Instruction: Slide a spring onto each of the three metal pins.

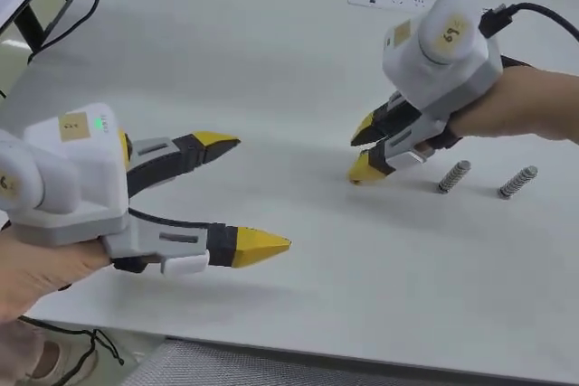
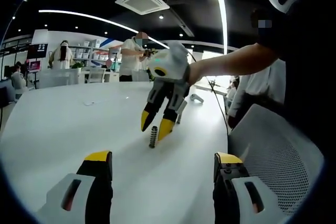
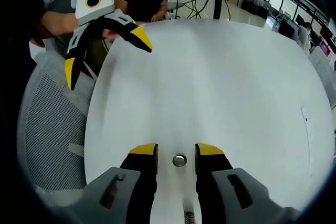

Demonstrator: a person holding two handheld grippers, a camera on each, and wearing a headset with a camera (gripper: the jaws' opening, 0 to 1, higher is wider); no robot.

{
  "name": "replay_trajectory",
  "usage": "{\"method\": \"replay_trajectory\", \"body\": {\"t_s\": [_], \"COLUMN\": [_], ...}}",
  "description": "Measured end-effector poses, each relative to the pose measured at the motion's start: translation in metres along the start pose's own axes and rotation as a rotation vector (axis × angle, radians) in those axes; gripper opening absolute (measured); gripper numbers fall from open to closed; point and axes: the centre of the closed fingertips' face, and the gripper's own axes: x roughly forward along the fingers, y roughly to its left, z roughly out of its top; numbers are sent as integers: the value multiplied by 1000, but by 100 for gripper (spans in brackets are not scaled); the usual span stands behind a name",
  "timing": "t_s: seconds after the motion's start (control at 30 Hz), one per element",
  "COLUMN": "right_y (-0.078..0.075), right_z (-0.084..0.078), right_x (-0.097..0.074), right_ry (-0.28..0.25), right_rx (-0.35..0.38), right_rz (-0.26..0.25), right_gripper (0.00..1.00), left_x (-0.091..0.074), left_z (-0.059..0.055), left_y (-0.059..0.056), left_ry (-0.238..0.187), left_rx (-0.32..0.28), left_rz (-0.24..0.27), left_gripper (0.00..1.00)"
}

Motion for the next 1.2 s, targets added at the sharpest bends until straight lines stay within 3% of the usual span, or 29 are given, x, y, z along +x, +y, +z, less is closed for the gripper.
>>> {"method": "replay_trajectory", "body": {"t_s": [0.3, 0.63, 0.9, 0.97, 1.2], "right_y": [4, 3, 10, 12, 17], "right_z": [9, 15, 21, 18, 10], "right_x": [-4, -18, -33, -38, -58], "right_ry": [-44, -140, -251, -260, -367], "right_rx": [-14, 8, 18, 32, 62], "right_rz": [-1, -25, -44, -46, -80], "right_gripper": [28, 32, 36, 37, 43], "left_x": [1, 6, 13, 15, 24], "left_z": [2, 8, 14, 17, 23], "left_y": [3, 4, 0, -1, -7], "left_ry": [2, -1, -2, 0, 5], "left_rx": [-9, -26, -25, -24, -13], "left_rz": [6, 10, 13, 9, 8], "left_gripper": [75, 76, 76, 76, 79]}}
